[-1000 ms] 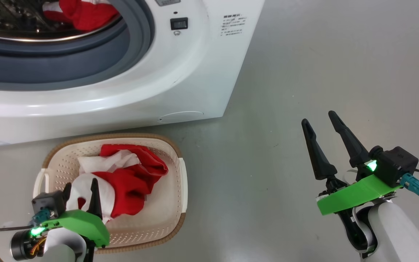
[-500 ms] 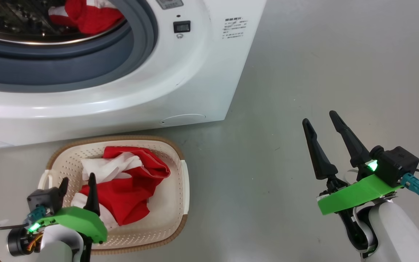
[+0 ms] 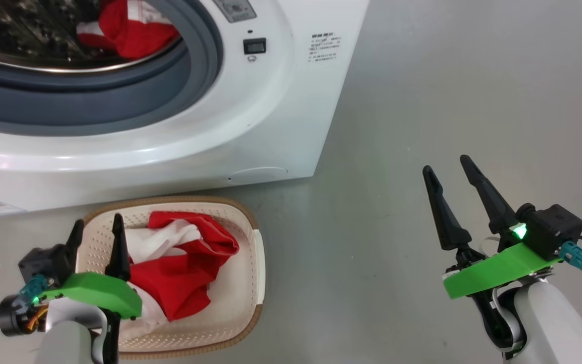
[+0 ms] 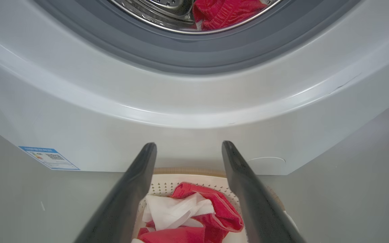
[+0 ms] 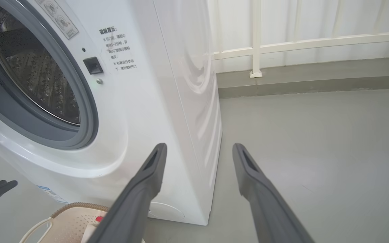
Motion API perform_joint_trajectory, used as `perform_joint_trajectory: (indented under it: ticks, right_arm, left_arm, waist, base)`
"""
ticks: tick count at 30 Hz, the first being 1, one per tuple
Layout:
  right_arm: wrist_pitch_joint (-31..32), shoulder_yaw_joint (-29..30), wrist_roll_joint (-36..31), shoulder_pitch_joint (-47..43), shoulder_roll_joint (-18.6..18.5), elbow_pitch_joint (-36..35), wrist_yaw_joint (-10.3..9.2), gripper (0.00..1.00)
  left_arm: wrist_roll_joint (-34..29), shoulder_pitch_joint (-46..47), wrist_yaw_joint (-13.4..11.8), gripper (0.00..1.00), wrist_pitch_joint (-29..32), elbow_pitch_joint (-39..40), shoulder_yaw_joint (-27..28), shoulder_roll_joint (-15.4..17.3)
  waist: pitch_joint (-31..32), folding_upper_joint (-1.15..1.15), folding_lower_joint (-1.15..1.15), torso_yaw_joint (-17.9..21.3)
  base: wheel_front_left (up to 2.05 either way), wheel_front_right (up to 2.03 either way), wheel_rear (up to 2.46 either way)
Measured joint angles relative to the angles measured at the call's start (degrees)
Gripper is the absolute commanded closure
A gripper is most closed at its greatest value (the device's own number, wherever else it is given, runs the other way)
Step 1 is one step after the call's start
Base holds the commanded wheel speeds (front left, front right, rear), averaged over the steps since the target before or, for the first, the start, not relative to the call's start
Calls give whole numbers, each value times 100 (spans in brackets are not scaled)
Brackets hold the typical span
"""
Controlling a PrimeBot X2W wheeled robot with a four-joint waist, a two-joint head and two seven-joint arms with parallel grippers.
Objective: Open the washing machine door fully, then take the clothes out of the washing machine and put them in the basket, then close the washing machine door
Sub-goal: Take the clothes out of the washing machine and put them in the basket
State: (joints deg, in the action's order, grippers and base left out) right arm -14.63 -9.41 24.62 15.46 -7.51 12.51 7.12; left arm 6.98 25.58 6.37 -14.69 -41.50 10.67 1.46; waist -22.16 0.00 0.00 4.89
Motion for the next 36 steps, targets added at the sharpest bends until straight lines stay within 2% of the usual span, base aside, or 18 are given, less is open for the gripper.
perform_joint_trajectory:
  ticks: [14, 36]
  right_arm:
    - [-1, 242, 2, -410, -33, 36, 0, 0]
    - [0, 455, 2, -1119, -97, 25, 0, 0]
  left_arm:
    - [167, -800, 75, 0, -1, 1767, -257, 0]
    - [320, -1953, 80, 0, -2, 3121, -469, 16]
  waist:
    - [612, 0, 0, -125]
    - [1381, 0, 0, -285]
  base:
    - [0, 0, 0]
    - [0, 0, 0]
